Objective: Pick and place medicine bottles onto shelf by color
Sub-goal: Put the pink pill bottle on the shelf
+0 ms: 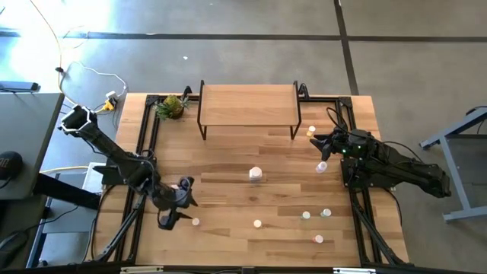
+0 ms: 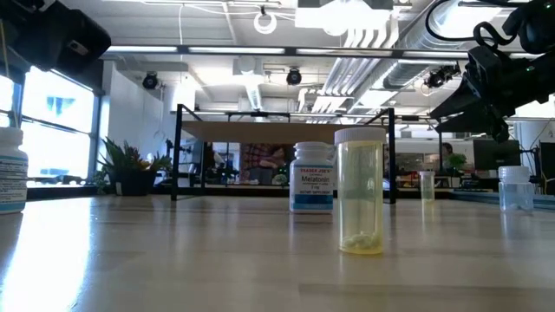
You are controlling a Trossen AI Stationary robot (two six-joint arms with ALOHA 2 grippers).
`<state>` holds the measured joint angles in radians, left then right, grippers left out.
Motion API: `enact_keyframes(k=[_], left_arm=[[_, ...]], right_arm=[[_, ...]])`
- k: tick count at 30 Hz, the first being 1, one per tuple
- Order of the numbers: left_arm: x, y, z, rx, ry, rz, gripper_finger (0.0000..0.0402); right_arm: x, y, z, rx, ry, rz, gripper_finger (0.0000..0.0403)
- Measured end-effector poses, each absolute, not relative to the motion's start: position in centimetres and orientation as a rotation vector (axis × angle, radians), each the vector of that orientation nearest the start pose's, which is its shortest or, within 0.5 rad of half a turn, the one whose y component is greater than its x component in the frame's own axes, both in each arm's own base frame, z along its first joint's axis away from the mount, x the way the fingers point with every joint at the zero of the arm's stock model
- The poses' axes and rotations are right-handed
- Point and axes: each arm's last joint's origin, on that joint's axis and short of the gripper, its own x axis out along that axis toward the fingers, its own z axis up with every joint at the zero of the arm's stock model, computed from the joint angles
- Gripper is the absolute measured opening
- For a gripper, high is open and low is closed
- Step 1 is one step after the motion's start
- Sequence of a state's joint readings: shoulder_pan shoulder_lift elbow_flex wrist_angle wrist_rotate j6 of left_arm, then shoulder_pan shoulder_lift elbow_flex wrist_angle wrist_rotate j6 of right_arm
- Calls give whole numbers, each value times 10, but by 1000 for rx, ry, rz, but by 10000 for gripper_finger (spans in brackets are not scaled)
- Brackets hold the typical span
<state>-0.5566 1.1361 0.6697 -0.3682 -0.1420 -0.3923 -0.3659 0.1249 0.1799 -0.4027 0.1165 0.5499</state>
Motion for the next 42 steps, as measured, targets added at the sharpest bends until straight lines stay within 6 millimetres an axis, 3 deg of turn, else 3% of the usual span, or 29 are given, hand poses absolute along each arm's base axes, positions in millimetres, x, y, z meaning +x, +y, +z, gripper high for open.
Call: enact_keyframes(k=[9, 35, 42], left_arm=[[194, -129, 194, -51, 923, -241, 215], [213, -142, 156, -18, 996, -225, 215], [214, -143, 154, -14, 1000, -221, 186]], right_arm=[[83, -35, 177, 578, 212, -563, 176], [83, -35, 177, 578, 213, -563, 176], [83, -35, 177, 578, 213, -563, 176]])
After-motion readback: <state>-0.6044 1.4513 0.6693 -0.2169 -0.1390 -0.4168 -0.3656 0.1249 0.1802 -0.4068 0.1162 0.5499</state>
